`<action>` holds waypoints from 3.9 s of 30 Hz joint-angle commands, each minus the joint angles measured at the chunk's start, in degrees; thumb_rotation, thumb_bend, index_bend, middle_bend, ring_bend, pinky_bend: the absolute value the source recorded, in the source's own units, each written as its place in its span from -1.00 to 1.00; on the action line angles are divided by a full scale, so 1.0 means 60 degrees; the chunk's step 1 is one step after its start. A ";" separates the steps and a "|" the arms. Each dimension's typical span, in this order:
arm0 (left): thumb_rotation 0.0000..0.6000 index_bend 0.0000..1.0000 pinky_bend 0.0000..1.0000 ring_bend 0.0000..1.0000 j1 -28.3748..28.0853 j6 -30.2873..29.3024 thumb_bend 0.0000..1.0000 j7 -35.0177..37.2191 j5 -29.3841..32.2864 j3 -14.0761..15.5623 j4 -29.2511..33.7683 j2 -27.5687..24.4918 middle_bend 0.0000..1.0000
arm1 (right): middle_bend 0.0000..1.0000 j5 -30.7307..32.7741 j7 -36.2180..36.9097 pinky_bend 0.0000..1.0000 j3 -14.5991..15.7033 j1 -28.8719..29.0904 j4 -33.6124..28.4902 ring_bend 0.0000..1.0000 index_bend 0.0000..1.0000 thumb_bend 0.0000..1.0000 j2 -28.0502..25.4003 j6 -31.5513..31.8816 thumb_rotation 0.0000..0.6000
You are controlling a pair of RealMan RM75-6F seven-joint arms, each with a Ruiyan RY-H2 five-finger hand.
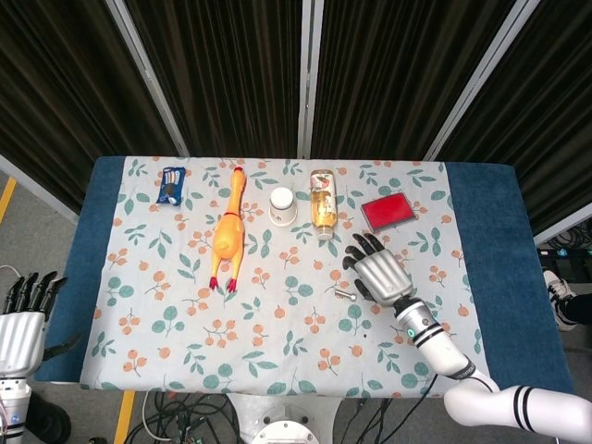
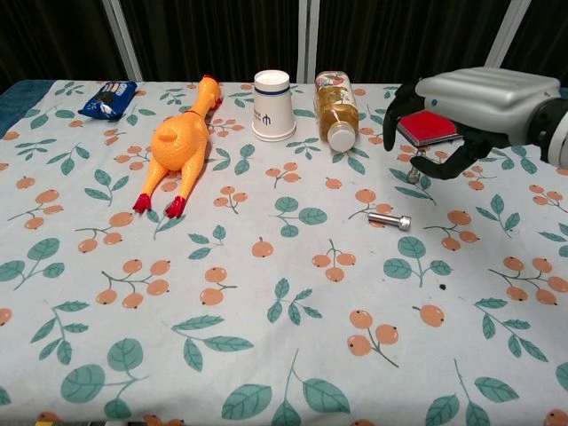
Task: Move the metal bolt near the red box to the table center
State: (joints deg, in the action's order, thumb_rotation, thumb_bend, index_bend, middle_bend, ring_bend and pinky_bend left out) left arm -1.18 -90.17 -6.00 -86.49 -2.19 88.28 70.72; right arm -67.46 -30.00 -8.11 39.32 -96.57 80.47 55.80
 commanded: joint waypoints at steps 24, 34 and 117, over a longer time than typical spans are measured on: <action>1.00 -0.71 -1.00 -1.00 0.0053 0.0004 -0.89 0.0396 -0.0025 0.0034 -0.0379 0.0164 -0.83 | -0.69 0.3320 -0.3176 -1.00 0.0594 0.1318 0.0431 -1.00 -0.16 -0.49 0.1684 0.0295 1.00; 1.00 -0.71 -1.00 -1.00 0.0079 -0.0004 -0.89 0.0450 -0.0044 0.0057 -0.0434 0.0165 -0.83 | -0.68 0.3244 -0.3177 -1.00 0.0846 0.1315 0.0238 -1.00 -0.10 -0.55 0.1685 0.0477 1.00; 1.00 -0.71 -1.00 -1.00 0.0195 -0.0004 -0.88 0.0497 -0.0070 0.0110 -0.0344 0.0121 -0.83 | -0.63 -0.1570 0.7395 -1.00 0.0350 0.0155 0.2489 -1.00 -0.06 -0.23 0.1901 -0.1293 1.00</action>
State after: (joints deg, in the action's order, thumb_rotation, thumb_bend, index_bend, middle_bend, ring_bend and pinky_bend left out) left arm -0.02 -90.19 -3.02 -86.91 -1.53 86.22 71.44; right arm -76.84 14.42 -5.97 40.29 -81.66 91.88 47.95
